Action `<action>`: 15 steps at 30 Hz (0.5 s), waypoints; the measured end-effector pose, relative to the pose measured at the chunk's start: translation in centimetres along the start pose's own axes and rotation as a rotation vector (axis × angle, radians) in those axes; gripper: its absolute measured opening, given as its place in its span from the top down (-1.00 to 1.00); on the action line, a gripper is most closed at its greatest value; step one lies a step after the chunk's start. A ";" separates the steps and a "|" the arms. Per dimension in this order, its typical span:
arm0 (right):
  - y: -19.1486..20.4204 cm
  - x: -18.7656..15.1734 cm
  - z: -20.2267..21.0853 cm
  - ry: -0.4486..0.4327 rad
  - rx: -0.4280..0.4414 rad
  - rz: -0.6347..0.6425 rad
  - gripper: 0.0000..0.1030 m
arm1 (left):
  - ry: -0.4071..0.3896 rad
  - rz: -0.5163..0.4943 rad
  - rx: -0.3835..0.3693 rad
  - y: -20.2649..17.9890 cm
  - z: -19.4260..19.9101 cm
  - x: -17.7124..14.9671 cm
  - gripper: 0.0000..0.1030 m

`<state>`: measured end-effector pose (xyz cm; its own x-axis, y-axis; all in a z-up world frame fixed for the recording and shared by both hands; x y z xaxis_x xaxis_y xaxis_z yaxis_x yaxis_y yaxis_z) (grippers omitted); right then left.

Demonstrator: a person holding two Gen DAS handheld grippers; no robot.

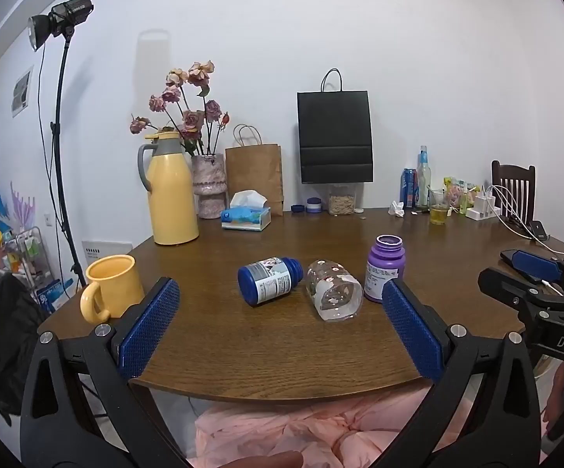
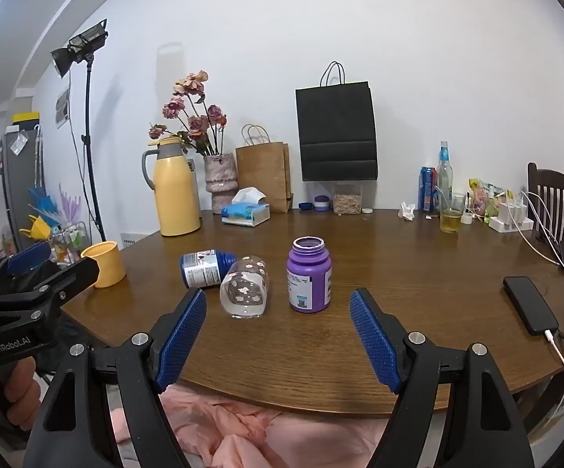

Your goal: Flip cup upright

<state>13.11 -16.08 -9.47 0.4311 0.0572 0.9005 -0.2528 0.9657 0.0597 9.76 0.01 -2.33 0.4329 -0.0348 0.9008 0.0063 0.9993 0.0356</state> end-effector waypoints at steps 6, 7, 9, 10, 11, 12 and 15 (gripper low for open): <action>0.3 -0.1 0.2 0.000 0.002 0.009 -0.57 | -0.006 0.005 0.002 0.1 0.1 0.1 -1.00; 0.0 -0.1 -0.1 0.007 0.001 -0.001 -0.57 | -0.008 0.006 0.002 0.2 0.2 0.1 -1.00; 0.1 -0.1 -0.1 0.006 0.001 0.000 -0.57 | -0.003 0.002 0.000 0.0 0.0 0.0 -1.00; 0.2 -0.1 -0.1 0.008 0.001 0.000 -0.57 | -0.003 0.002 0.000 0.0 0.0 0.0 -1.00; 0.1 0.0 0.0 0.005 0.001 -0.001 -0.57 | -0.002 0.003 0.000 0.0 0.0 0.0 -1.00; 0.1 0.0 0.1 0.005 0.001 -0.001 -0.57 | 0.000 -0.001 0.000 0.0 0.0 0.0 -1.00; 0.0 0.0 -0.1 0.005 0.001 -0.001 -0.56 | 0.002 -0.002 0.000 0.0 -0.4 -0.4 -1.00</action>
Point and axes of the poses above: each gripper's, at about its wrist camera, not at the fingertips, and z roughly against the way its jaws point, y to its left, x to its top, the point moved 10 cm from there along -z, roughly the way its jaws point, and after that the axes turned 12 degrees about y, right-handed, at the moved point
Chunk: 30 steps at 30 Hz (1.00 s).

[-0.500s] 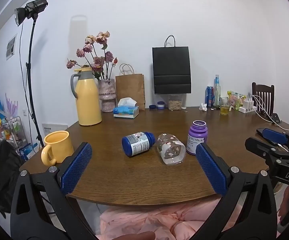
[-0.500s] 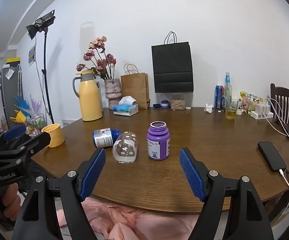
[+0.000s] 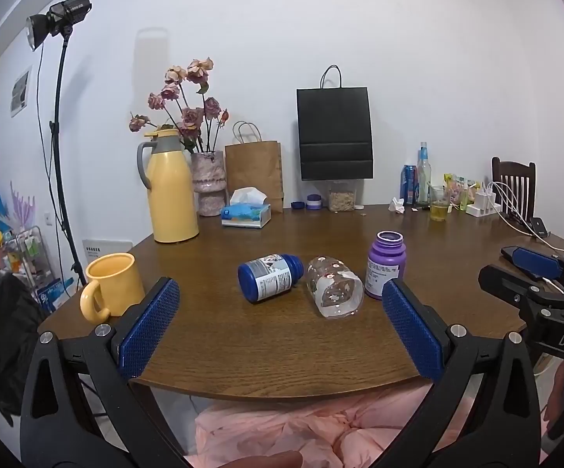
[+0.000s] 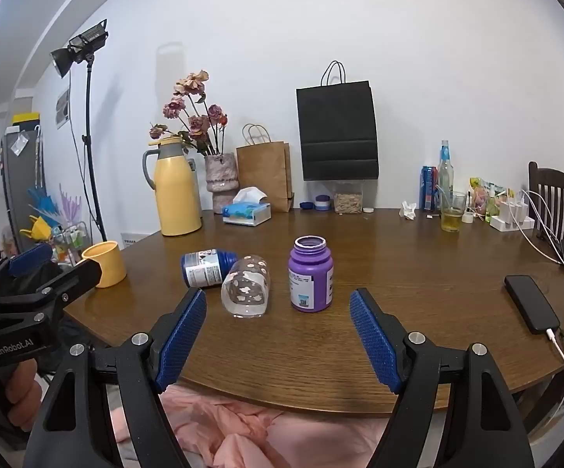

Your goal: Flip cup upright

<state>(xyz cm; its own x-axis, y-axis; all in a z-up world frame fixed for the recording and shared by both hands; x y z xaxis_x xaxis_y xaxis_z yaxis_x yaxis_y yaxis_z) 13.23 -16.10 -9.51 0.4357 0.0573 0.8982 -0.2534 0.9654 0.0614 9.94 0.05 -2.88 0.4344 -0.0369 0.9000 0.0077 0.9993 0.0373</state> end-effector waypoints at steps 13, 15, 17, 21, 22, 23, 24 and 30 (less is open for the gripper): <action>0.1 0.0 0.1 -0.002 -0.002 0.001 -0.57 | 0.003 0.001 0.001 0.1 -0.2 -0.4 -1.00; 0.1 0.1 0.1 -0.001 -0.002 0.001 -0.57 | 0.000 0.004 -0.002 0.1 -0.3 -0.6 -1.00; 0.0 0.1 0.1 -0.001 -0.002 0.000 -0.57 | 0.000 0.003 0.000 0.1 -0.2 -0.4 -1.00; 0.0 0.1 0.1 -0.002 -0.003 0.000 -0.57 | -0.006 0.005 -0.011 0.1 0.4 0.2 -1.00; 0.0 0.1 0.1 -0.001 -0.002 0.000 -0.57 | -0.007 0.005 -0.011 0.1 0.4 0.2 -1.00; 0.1 0.1 0.1 -0.001 -0.002 0.001 -0.57 | -0.009 0.004 -0.013 0.1 0.5 0.3 -1.00; 0.1 0.1 0.1 -0.001 -0.003 0.003 -0.57 | -0.010 0.004 -0.013 0.1 0.5 0.4 -1.00; 0.1 0.2 0.0 -0.004 -0.002 -0.003 -0.56 | -0.013 0.000 -0.016 0.1 0.5 0.5 -1.00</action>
Point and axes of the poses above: each gripper's, at about its wrist camera, not at the fingertips, and z roughly against the way its jaws point, y to its left, x to its top, the point moved 10 cm from there along -z, roughly the way its jaws point, and after that the axes turned 12 degrees about y, right-handed, at the moved point
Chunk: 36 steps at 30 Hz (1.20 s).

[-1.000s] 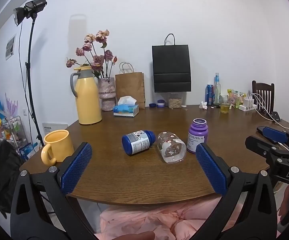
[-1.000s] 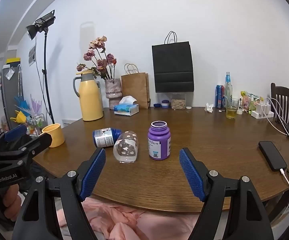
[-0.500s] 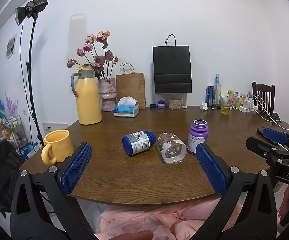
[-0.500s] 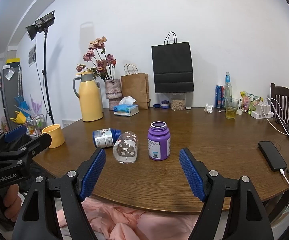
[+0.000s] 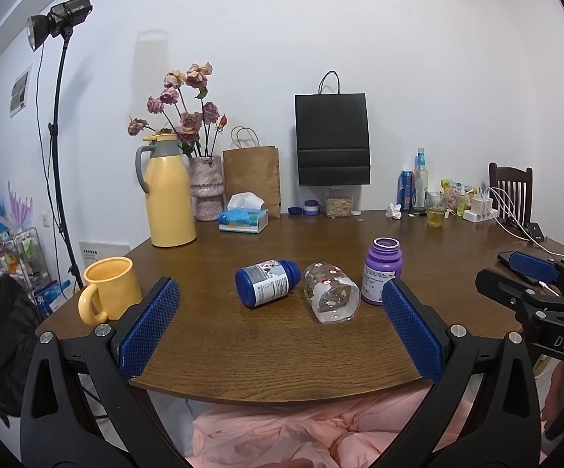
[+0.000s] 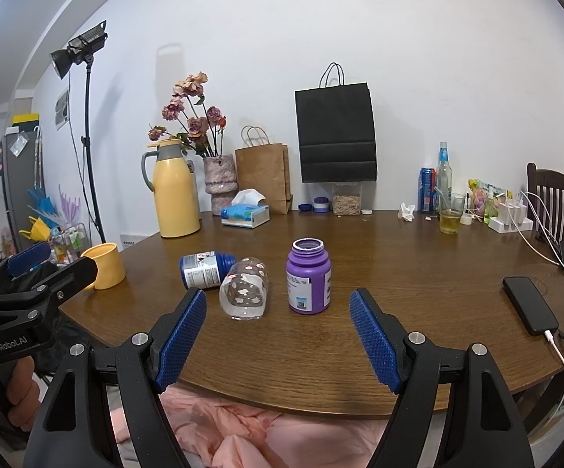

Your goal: Flip cup upright

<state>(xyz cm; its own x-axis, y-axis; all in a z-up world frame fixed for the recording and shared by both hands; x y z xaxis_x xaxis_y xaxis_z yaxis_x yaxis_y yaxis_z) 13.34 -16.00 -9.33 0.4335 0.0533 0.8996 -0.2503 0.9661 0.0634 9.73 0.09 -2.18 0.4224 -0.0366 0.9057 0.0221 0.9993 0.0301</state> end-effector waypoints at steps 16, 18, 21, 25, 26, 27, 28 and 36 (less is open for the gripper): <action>-0.3 0.4 0.4 0.001 -0.003 0.002 -0.57 | -0.008 -0.005 0.001 -0.2 0.1 0.2 -1.00; -0.3 0.4 0.3 0.002 -0.002 0.003 -0.57 | -0.007 -0.006 0.001 -0.2 0.0 0.2 -1.00; -0.3 0.4 0.3 0.006 -0.002 0.004 -0.57 | -0.003 -0.006 0.000 -0.1 0.0 0.2 -1.00; -0.3 0.4 0.2 0.005 -0.002 0.004 -0.56 | -0.003 -0.006 0.001 0.0 0.1 0.2 -1.00; -0.2 0.3 0.3 0.005 -0.002 0.004 -0.57 | -0.003 -0.006 0.002 -0.1 0.1 0.1 -1.00; -0.3 0.4 0.2 0.005 -0.002 0.005 -0.57 | -0.002 -0.006 0.001 0.0 0.1 0.2 -1.00; -0.3 0.4 0.2 0.005 -0.002 0.005 -0.57 | -0.003 -0.007 0.001 0.0 0.1 0.2 -1.00; -0.2 0.2 0.1 0.006 -0.001 0.003 -0.57 | -0.006 -0.017 -0.002 -0.3 0.3 0.1 -1.00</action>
Point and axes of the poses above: each gripper's, at about its wrist camera, not at the fingertips, and z roughly against the way its jaws point, y to its left, x to its top, the point moved 10 cm from there along -z, roughly the way its jaws point, and after that the axes turned 12 degrees about y, right-handed, at the moved point
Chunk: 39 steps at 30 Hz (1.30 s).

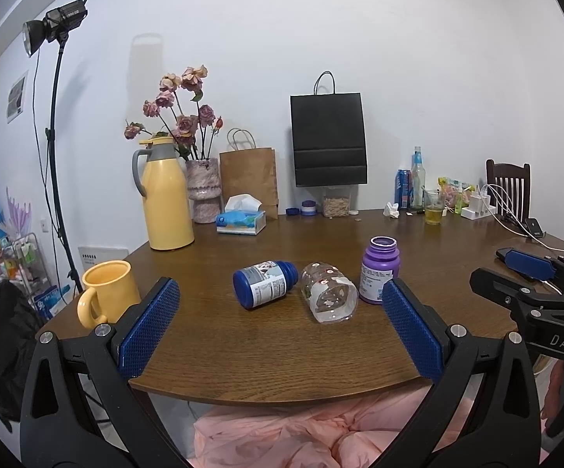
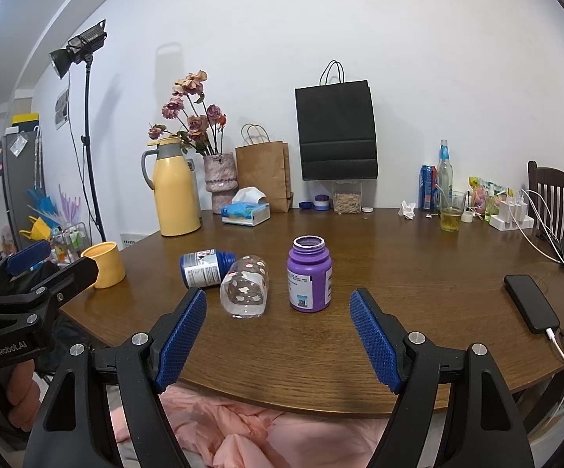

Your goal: Flip cup upright

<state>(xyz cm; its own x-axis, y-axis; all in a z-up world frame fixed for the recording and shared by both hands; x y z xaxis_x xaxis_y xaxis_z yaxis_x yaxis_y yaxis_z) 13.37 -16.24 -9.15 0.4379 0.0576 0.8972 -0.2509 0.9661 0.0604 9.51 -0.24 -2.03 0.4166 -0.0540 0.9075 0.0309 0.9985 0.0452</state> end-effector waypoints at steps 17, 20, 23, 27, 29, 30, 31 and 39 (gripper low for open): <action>0.1 0.0 0.0 0.000 0.001 0.000 -0.57 | 0.009 0.000 -0.001 -0.2 -0.3 -0.3 -1.00; 0.2 -0.2 -0.5 0.016 0.007 0.007 -0.56 | 0.024 -0.001 -0.008 -0.2 -0.7 -0.5 -1.00; 0.6 -0.5 -2.1 0.059 0.023 0.034 -0.67 | 0.059 -0.005 -0.001 0.1 -2.2 -0.8 -1.00; 1.9 -1.2 -5.3 0.110 0.049 0.088 -0.67 | 0.094 -0.037 0.040 0.6 -5.0 -1.1 -1.00; 2.5 -1.3 -6.9 0.138 0.065 0.110 -0.67 | 0.112 -0.040 0.065 1.2 -6.7 -1.1 -1.00; 2.8 -1.5 -7.9 0.166 0.074 0.123 -0.67 | 0.122 -0.034 0.064 1.5 -7.4 -1.1 -1.00; 3.1 -1.8 -8.9 0.195 0.080 0.133 -0.67 | 0.134 -0.026 0.061 1.8 -8.1 -1.1 -1.00; 4.4 -0.7 -14.5 0.259 0.128 0.136 -0.67 | 0.236 0.021 0.085 4.3 -13.6 -0.9 -1.00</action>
<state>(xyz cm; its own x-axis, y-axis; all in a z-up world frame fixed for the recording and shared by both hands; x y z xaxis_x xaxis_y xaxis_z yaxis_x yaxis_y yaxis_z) 24.51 -8.36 -15.84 0.5940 0.2618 0.7607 -0.4216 0.9066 0.0172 21.61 3.99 -8.37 0.6170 -0.0241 0.7866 -0.0524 0.9960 0.0717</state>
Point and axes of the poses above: each gripper's, at about its wrist camera, not at the fingertips, and z roughly against the way its jaws point, y to its left, x to its top, the point moved 10 cm from there along -z, roughly the way its jaws point, and after that the axes turned 12 degrees about y, right-handed, at the moved point
